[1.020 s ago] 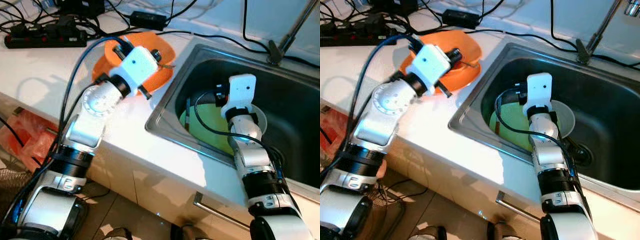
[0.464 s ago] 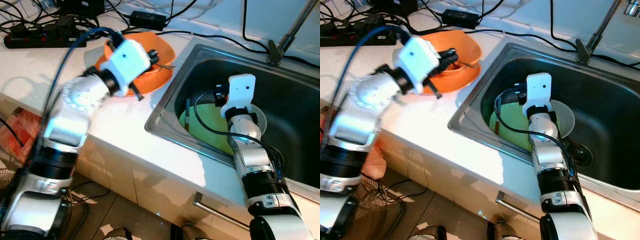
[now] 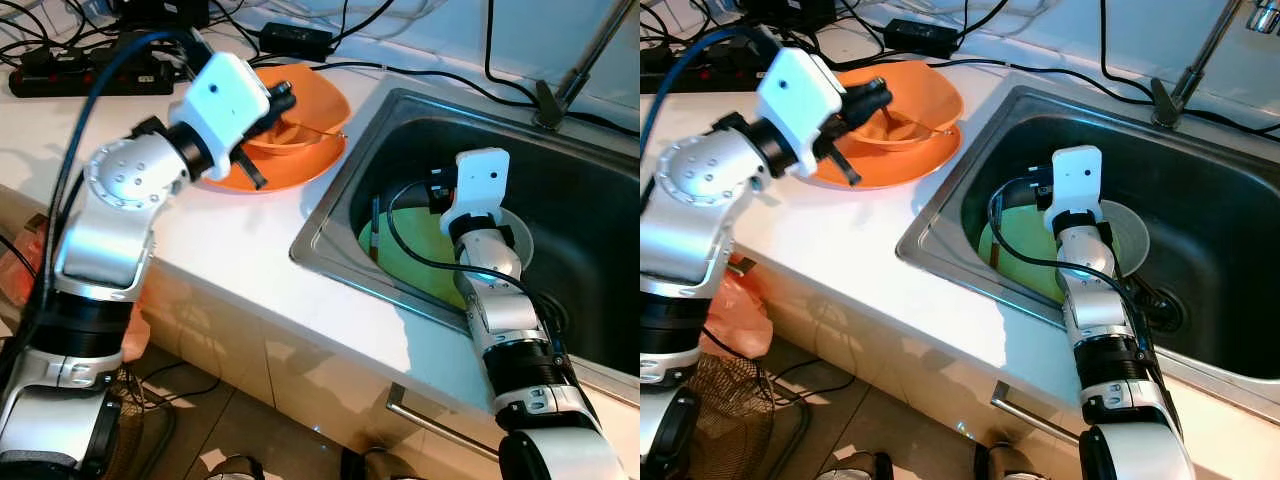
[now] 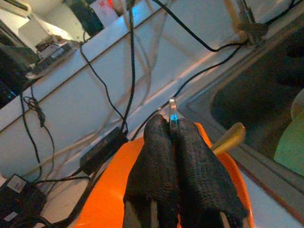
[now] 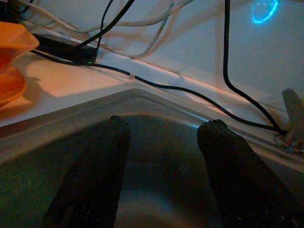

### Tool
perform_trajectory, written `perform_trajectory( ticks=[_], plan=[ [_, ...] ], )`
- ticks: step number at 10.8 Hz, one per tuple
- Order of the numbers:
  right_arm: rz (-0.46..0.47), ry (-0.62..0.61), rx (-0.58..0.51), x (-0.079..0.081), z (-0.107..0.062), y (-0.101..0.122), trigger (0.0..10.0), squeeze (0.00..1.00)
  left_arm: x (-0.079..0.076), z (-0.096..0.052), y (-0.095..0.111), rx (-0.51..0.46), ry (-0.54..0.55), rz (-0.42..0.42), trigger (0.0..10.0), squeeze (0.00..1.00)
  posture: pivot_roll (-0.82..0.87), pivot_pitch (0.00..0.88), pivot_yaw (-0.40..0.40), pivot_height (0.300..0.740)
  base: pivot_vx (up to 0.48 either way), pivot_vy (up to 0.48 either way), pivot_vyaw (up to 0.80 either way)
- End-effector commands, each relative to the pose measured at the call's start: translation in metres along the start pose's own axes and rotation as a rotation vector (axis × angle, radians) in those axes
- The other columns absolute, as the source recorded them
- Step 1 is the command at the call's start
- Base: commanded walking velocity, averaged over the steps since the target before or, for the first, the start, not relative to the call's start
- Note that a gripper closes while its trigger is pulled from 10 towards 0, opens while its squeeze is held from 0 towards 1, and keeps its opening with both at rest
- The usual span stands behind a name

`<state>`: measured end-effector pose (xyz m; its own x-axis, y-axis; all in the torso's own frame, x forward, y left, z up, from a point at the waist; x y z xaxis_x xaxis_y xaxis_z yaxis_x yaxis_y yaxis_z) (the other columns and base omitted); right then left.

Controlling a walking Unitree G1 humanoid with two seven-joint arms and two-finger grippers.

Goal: Kitchen organization

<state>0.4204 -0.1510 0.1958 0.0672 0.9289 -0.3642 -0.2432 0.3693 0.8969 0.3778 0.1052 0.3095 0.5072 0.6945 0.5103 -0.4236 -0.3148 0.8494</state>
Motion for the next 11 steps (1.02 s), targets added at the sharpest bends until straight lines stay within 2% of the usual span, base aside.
perform_trajectory(
  ticks=[1, 4, 5, 6, 7, 10, 11],
  plan=[
    [0.0, 0.022, 0.042, 0.007, -0.006, -0.015, 10.0, 0.0, 0.008, -0.002, 0.022, -0.065, 0.025, 0.028, 10.0, 0.0, 0.09, 0.13, -0.045, 0.74, 0.0, 0.0, 0.0],
    [0.001, 0.021, 0.042, 0.007, -0.006, -0.016, 10.0, 0.0, 0.016, -0.003, 0.034, -0.129, 0.066, 0.001, 10.0, 0.0, 0.09, 0.131, -0.044, 0.74, 0.0, 0.0, 0.0],
    [0.002, 0.021, 0.043, 0.007, -0.006, -0.016, 10.0, 0.0, 0.02, -0.001, 0.038, -0.168, 0.108, 0.0, 10.0, 0.0, 0.09, 0.131, -0.044, 0.74, 0.0, 0.0, 0.0],
    [0.004, 0.018, 0.041, 0.007, -0.005, -0.015, 10.0, 0.0, 0.021, 0.004, 0.047, -0.258, 0.171, -0.045, 10.0, 0.0, 0.09, 0.131, -0.044, 0.74, 0.0, 0.0, 0.0],
    [0.004, 0.017, 0.04, 0.007, -0.005, -0.015, 10.0, 0.0, 0.021, 0.005, 0.048, -0.277, 0.183, -0.059, 10.0, 0.0, 0.09, 0.131, -0.044, 0.74, 0.0, 0.0, 0.0],
    [0.031, 0.003, 0.017, 0.005, -0.006, -0.012, 10.0, 0.0, -0.003, 0.022, 0.068, -0.43, 0.172, -0.164, 10.0, 0.0, 0.07, 0.132, -0.04, 0.74, 0.0, 0.0, 0.0],
    [0.034, 0.002, 0.013, 0.006, -0.007, -0.011, 10.0, 0.0, -0.019, 0.031, 0.07, -0.435, 0.108, -0.203, 10.0, 0.0, 0.07, 0.132, -0.04, 0.74, 0.0, 0.0, 0.0]
  ],
)
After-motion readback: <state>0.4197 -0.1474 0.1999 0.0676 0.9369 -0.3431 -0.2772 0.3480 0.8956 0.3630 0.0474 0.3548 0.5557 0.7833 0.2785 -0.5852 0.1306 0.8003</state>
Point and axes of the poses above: a point about 5 cm out from each wrist's last joint towards the gripper, its own z axis pointing out of the wrist towards the gripper, its own y axis along the axis of the wrist's last joint, x = y × z, the point moved 6 cm from there along z, pointing out of the wrist towards the gripper, and after that the axes turned 11 degrees about -z, right-handed, at the moved point
